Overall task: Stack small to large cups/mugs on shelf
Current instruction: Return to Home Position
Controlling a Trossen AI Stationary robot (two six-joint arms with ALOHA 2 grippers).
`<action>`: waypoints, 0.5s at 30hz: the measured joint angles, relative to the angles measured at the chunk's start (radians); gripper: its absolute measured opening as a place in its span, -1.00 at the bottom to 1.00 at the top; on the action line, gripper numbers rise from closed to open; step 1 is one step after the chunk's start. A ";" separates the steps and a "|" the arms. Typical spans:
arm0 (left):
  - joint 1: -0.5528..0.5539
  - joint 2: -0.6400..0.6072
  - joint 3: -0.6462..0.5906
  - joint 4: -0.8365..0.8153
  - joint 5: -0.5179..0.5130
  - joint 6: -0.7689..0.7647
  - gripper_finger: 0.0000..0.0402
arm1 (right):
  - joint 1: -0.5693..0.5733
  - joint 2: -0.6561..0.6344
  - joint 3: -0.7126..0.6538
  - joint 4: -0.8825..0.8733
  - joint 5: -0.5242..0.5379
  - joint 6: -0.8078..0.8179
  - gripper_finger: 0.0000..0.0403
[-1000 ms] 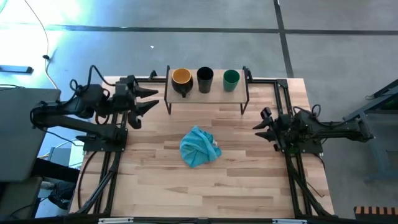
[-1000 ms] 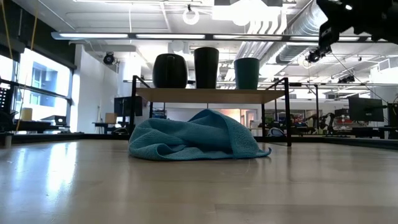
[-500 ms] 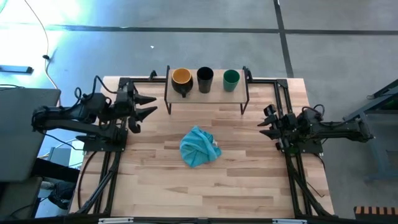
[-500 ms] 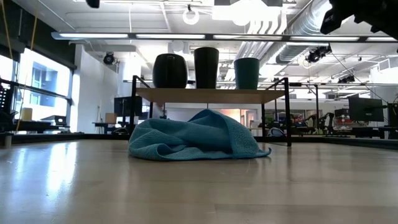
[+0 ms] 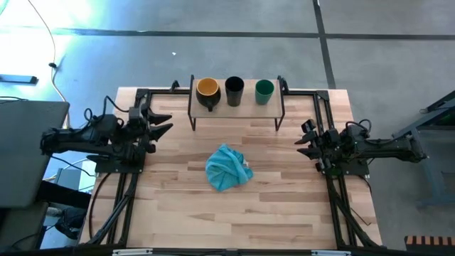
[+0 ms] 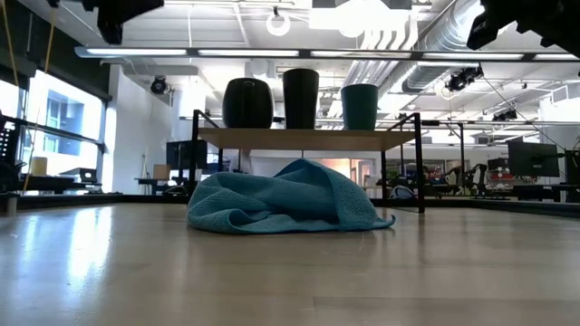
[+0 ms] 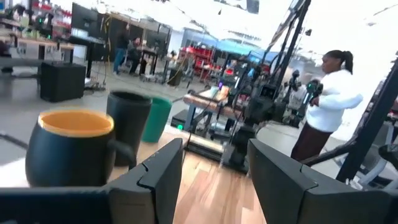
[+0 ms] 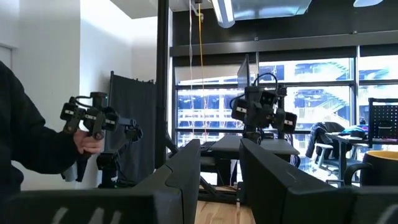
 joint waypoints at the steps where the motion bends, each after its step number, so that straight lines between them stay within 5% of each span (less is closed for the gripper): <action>1: 0.000 -0.005 -0.014 0.000 -0.004 -0.008 -0.15 | 0.000 0.000 0.000 0.000 0.000 0.000 -0.49; 15: 0.000 -0.097 -0.124 -0.006 -0.014 -0.074 -0.15 | 0.000 0.000 0.000 0.000 0.000 0.000 -0.49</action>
